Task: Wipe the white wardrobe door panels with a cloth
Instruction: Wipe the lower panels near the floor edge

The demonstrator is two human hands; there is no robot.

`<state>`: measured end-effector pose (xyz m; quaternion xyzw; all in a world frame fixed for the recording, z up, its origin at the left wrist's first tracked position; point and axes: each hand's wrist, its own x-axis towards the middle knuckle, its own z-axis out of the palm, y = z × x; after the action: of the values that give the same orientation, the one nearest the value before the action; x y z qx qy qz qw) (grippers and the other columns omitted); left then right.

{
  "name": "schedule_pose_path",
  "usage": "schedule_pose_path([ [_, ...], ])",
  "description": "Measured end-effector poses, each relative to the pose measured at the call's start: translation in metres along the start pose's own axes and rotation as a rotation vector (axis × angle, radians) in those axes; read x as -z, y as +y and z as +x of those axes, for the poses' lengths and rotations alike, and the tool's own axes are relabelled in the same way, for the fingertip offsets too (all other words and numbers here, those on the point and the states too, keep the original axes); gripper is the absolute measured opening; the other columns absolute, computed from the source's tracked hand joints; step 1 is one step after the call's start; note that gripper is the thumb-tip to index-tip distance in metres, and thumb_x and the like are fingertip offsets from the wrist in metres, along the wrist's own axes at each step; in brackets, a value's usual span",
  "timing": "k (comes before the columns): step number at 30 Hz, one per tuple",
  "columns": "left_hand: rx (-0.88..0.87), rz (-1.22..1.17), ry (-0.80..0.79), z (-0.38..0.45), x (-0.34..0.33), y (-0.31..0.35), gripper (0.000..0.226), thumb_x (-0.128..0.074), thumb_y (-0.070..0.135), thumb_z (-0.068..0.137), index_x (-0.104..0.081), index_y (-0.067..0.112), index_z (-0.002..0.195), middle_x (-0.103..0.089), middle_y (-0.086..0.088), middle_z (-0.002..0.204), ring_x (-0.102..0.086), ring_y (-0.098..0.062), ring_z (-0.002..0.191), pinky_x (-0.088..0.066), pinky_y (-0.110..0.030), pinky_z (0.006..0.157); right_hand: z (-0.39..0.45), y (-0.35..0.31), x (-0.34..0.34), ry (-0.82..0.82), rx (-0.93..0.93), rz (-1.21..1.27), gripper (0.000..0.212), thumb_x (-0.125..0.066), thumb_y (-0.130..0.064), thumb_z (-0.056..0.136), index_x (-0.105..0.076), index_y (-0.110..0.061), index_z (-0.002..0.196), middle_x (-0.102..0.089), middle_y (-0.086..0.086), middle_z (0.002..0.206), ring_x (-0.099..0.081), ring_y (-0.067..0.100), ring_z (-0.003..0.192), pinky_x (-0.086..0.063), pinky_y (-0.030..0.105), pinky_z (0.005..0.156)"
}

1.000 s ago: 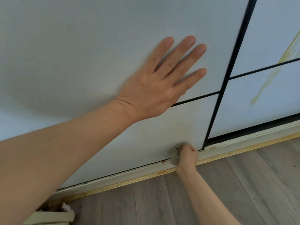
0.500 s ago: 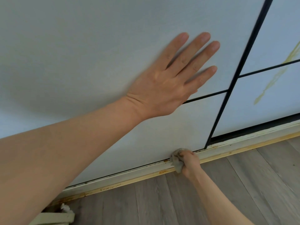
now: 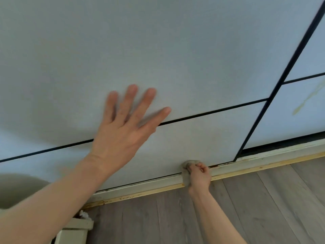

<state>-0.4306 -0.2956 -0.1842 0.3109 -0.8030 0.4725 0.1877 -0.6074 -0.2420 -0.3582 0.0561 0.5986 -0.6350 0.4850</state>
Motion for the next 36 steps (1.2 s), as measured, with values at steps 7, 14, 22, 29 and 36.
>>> schedule_pose_path([
  [7,0.462,-0.129,-0.117,-0.041,0.013,0.020,0.069,-0.067,0.006,0.094,-0.042,0.035,0.151,-0.016,-0.023,0.158,-0.016,-0.070,0.136,-0.014,-0.078,0.111,-0.066,-0.057,-0.031,-0.174,0.537,-0.099,0.018,-0.072,-0.006,0.089,-0.064,-0.022,0.091,-0.055,0.005,0.100,-0.053,0.009,0.077,-0.050,0.025,0.075],
  [14,0.467,-0.219,0.066,-0.045,0.008,0.020,0.037,-0.055,0.008,0.103,-0.068,0.031,0.129,-0.044,-0.027,0.147,-0.037,-0.048,0.136,-0.034,-0.072,0.106,-0.037,-0.024,-0.013,-0.157,0.699,-0.388,0.026,-0.070,0.005,0.083,-0.061,-0.019,0.087,-0.050,0.000,0.108,-0.054,-0.001,0.075,-0.044,0.008,0.069],
  [22,1.079,-0.392,0.048,-0.080,0.001,0.026,0.053,-0.076,0.045,0.089,-0.063,-0.003,0.109,-0.017,-0.044,0.151,-0.011,-0.064,0.142,-0.018,-0.069,0.115,-0.006,-0.009,0.001,-0.073,0.462,-0.640,0.019,-0.069,0.001,0.083,-0.059,-0.014,0.077,-0.058,0.004,0.077,-0.051,0.015,0.069,-0.042,0.021,0.059],
  [29,1.000,-0.336,0.021,-0.089,-0.005,0.026,0.047,-0.068,0.049,0.094,-0.051,0.009,0.113,-0.022,-0.039,0.152,-0.016,-0.063,0.142,-0.023,-0.068,0.114,-0.091,-0.074,-0.044,-0.188,1.055,-0.303,0.021,-0.074,0.000,0.085,-0.064,-0.018,0.084,-0.051,0.006,0.105,-0.051,-0.002,0.064,-0.044,0.008,0.067],
  [36,0.894,-0.279,0.035,-0.109,-0.009,0.015,0.034,-0.065,0.043,0.097,-0.052,0.018,0.117,-0.025,-0.017,0.151,-0.025,-0.049,0.140,-0.028,-0.068,0.110,-0.005,0.019,0.003,-0.088,0.445,-0.854,0.026,-0.069,-0.001,0.084,-0.063,-0.023,0.073,-0.067,-0.001,0.079,-0.069,0.028,0.092,-0.042,0.018,0.060],
])
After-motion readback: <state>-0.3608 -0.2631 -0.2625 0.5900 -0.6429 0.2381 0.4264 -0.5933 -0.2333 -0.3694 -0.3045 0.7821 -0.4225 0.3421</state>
